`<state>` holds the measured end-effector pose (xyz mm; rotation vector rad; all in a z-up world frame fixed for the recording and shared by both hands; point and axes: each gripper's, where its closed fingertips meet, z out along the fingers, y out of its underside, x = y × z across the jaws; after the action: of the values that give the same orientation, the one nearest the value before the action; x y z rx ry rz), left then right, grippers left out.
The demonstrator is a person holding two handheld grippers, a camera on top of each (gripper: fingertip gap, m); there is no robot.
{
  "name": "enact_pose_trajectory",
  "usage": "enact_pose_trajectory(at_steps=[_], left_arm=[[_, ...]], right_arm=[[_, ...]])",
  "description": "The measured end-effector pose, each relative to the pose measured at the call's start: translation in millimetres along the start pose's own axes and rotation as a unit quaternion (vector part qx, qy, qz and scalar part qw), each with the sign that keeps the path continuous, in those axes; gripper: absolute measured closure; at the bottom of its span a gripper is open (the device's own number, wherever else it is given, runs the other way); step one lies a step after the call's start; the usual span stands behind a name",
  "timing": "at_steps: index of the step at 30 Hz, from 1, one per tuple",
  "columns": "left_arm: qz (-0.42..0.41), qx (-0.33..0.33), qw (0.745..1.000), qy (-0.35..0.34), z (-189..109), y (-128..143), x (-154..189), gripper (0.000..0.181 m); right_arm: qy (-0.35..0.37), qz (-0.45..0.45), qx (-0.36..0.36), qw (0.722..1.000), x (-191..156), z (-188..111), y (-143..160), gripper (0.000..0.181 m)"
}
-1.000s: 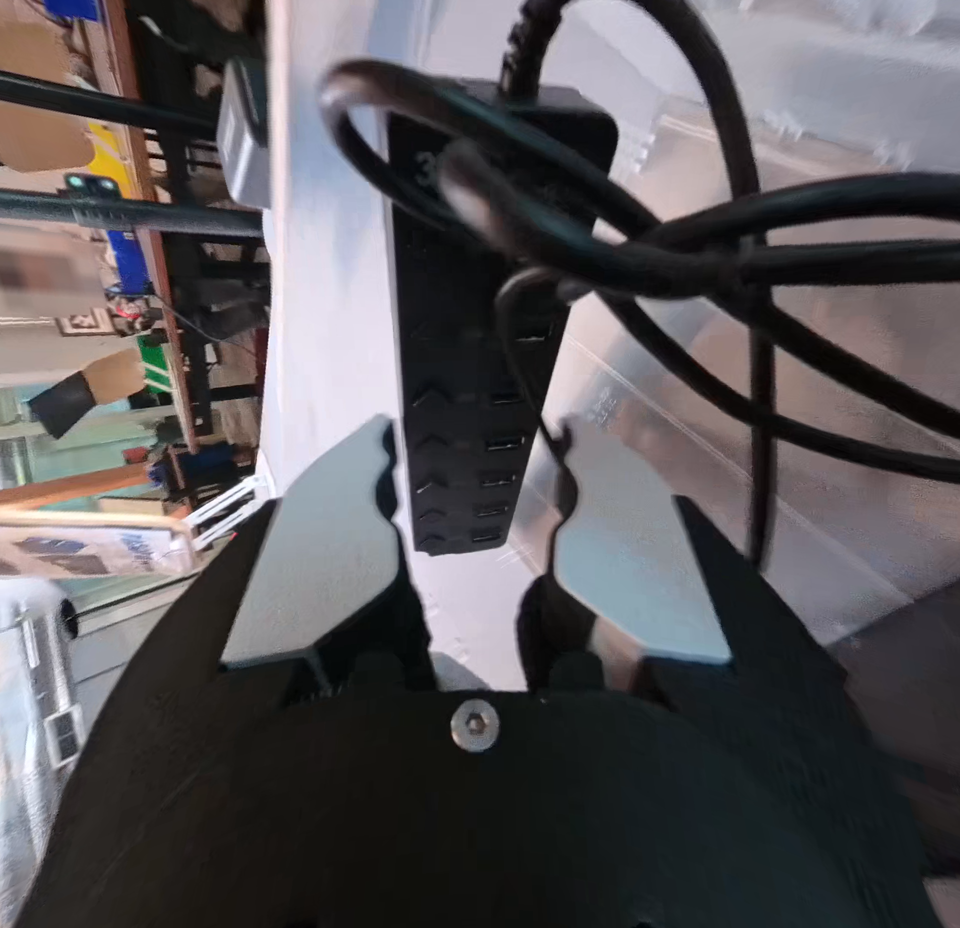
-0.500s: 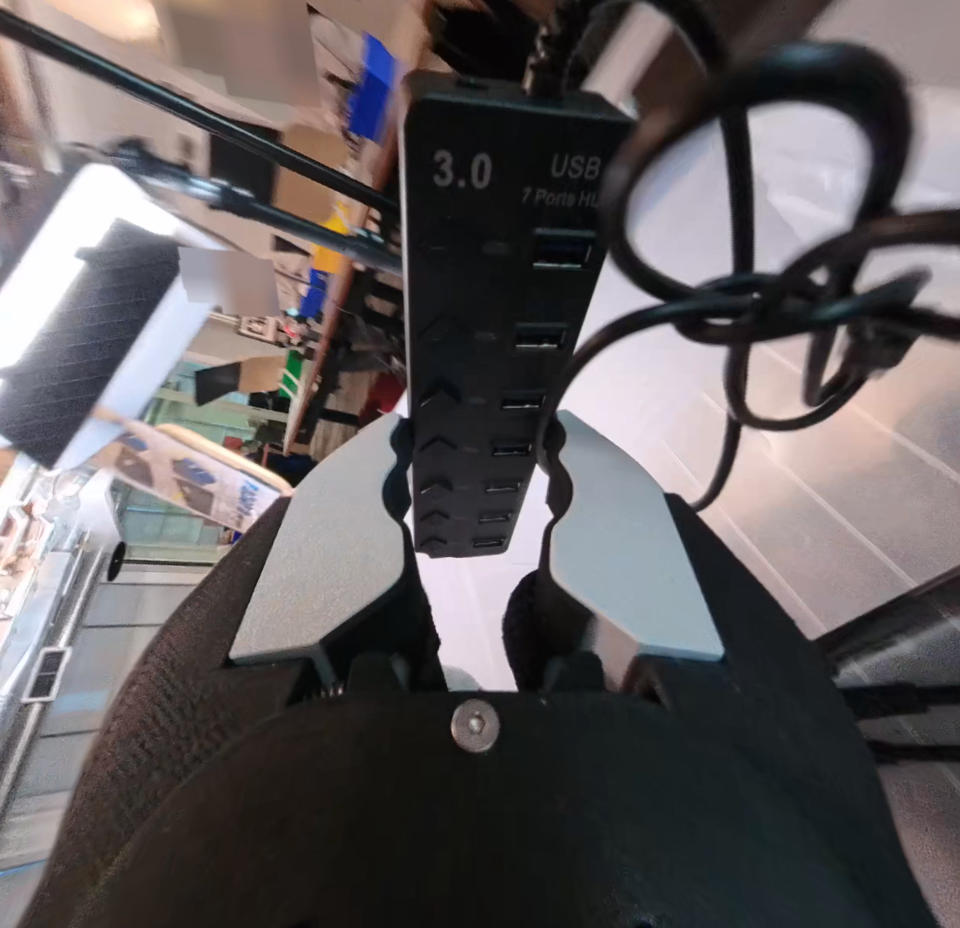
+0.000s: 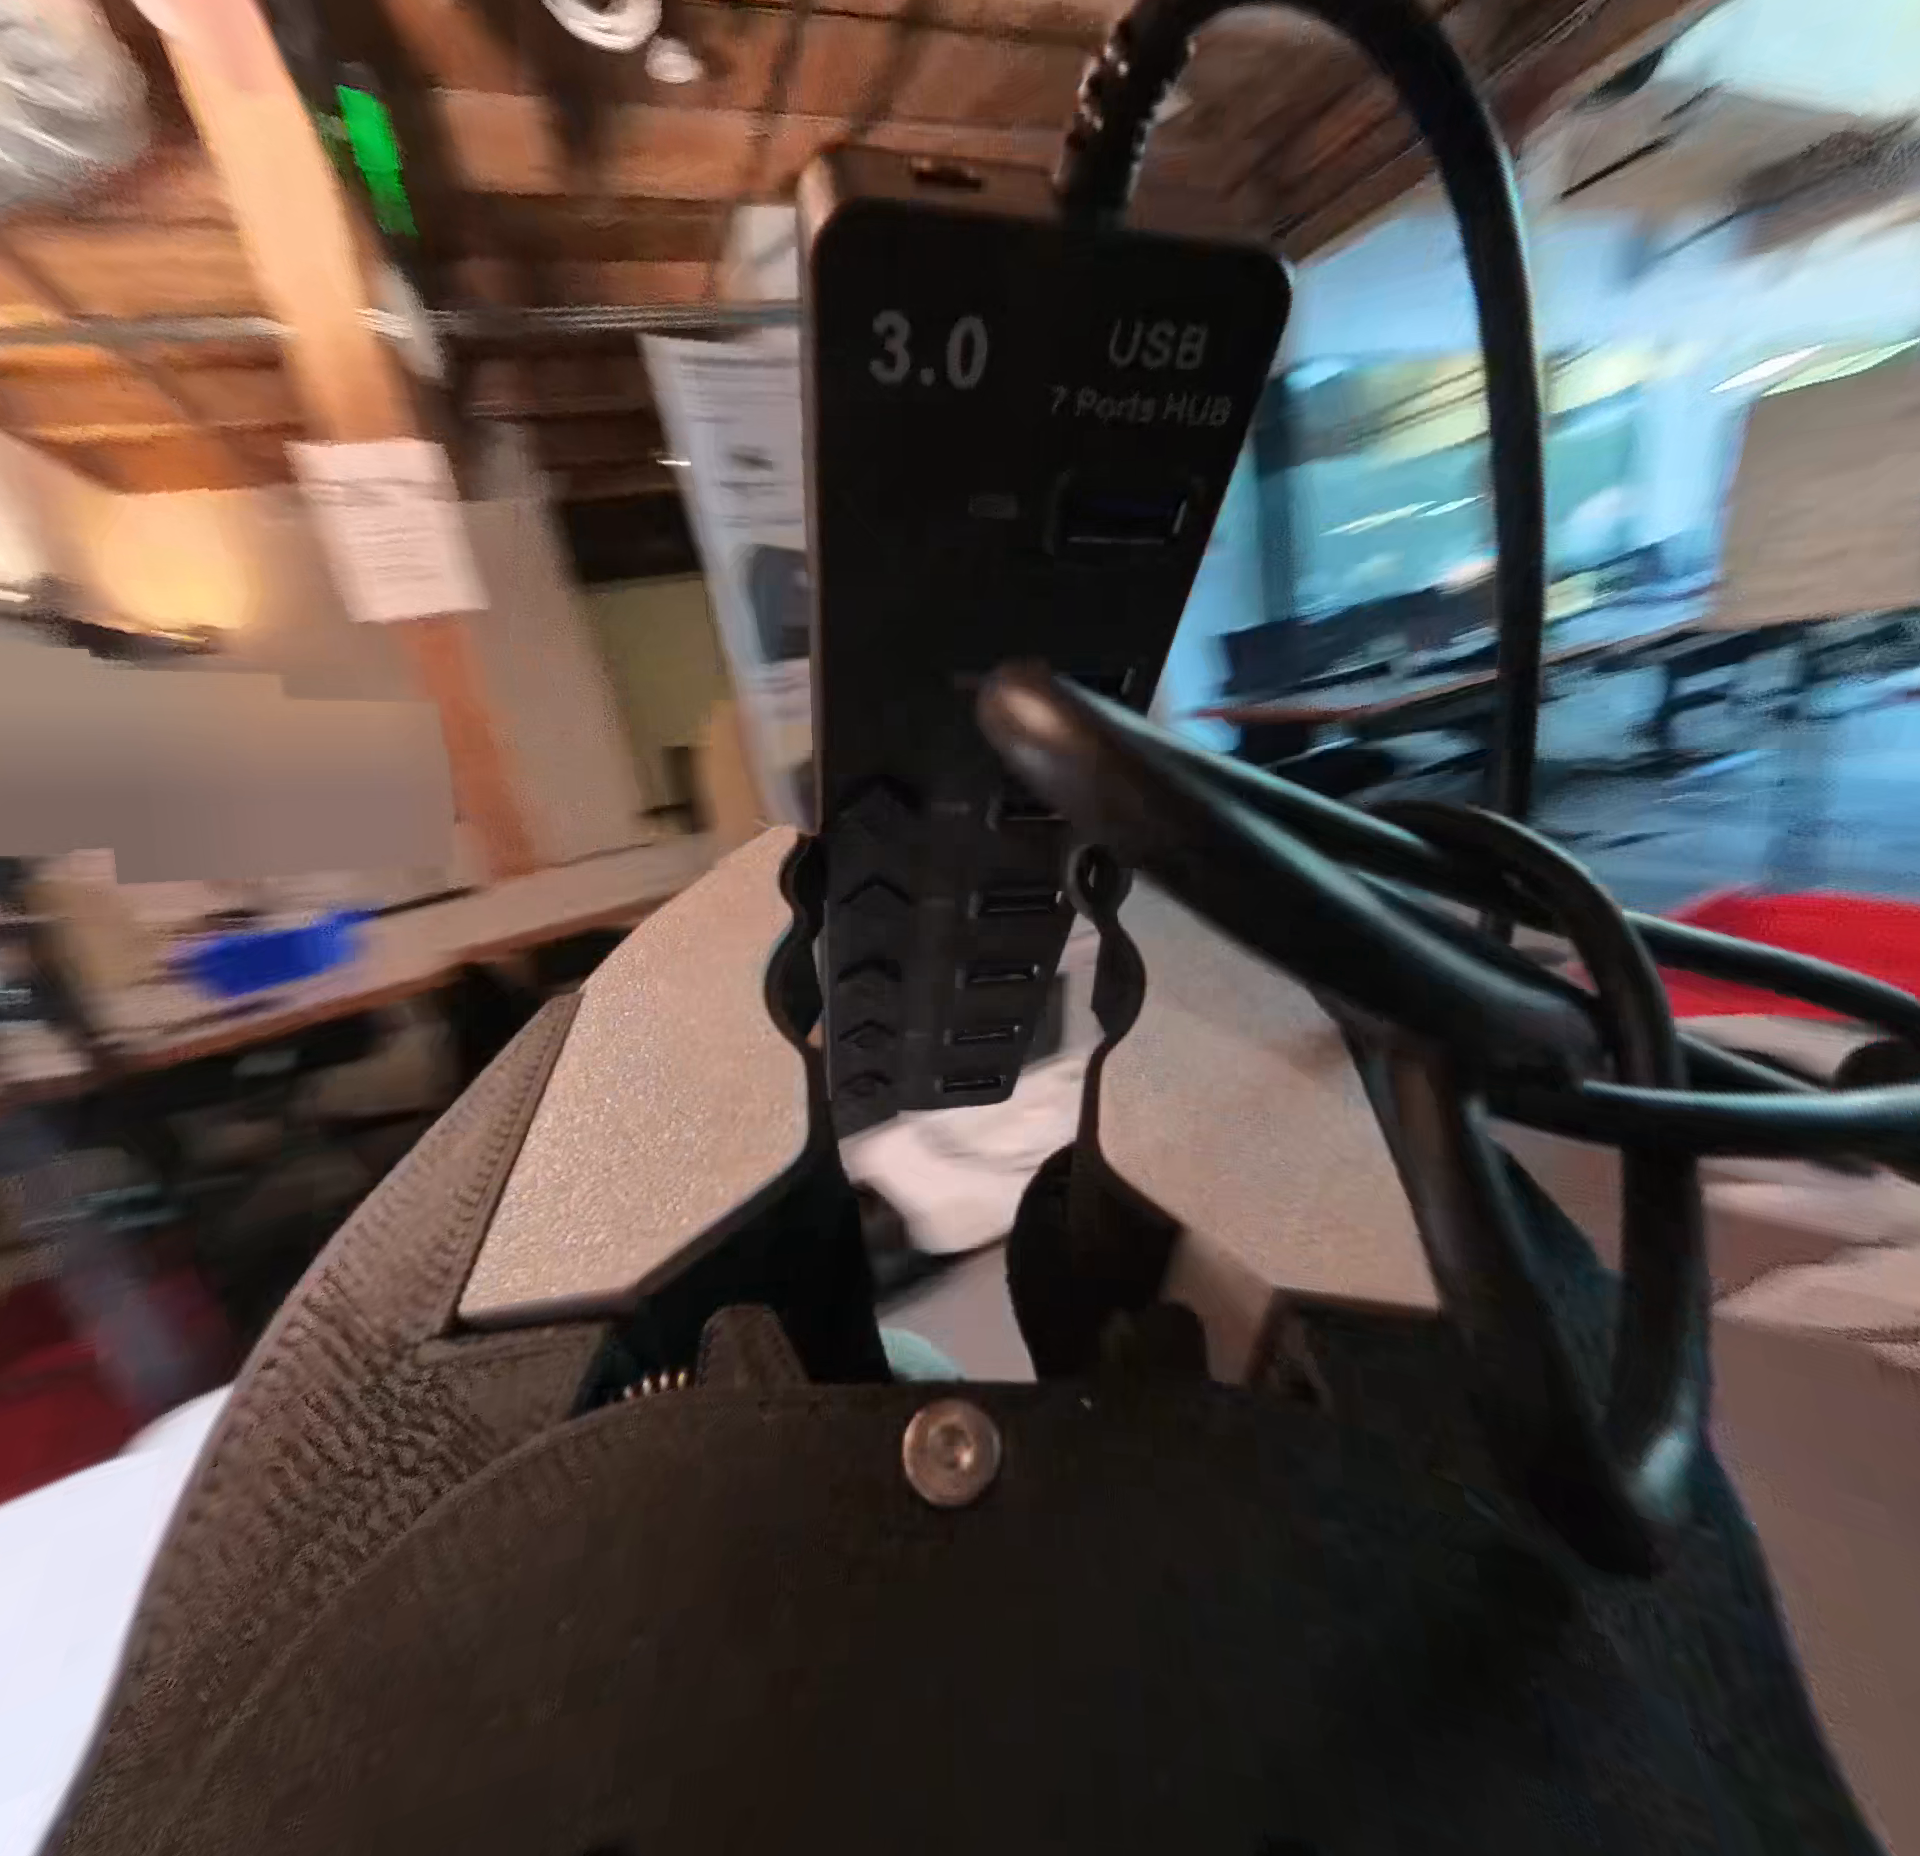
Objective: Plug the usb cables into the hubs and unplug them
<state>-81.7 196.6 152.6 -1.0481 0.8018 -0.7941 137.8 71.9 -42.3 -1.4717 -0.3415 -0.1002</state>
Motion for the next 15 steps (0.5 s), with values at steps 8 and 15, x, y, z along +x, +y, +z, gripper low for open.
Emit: enact_pose_trajectory(at_steps=[8,15], left_arm=[[0.021,-0.119,0.983,0.136,44.6,133.3,160.8,0.131],[0.251,-0.232,0.925,0.164,39.6,206.2,205.1,0.130]], right_arm=[[-0.118,0.194,0.225,0.948,-1.6,-35.7,-69.8,0.082],[-0.188,0.204,0.143,0.950,-26.0,-26.5,-55.2,0.083]])
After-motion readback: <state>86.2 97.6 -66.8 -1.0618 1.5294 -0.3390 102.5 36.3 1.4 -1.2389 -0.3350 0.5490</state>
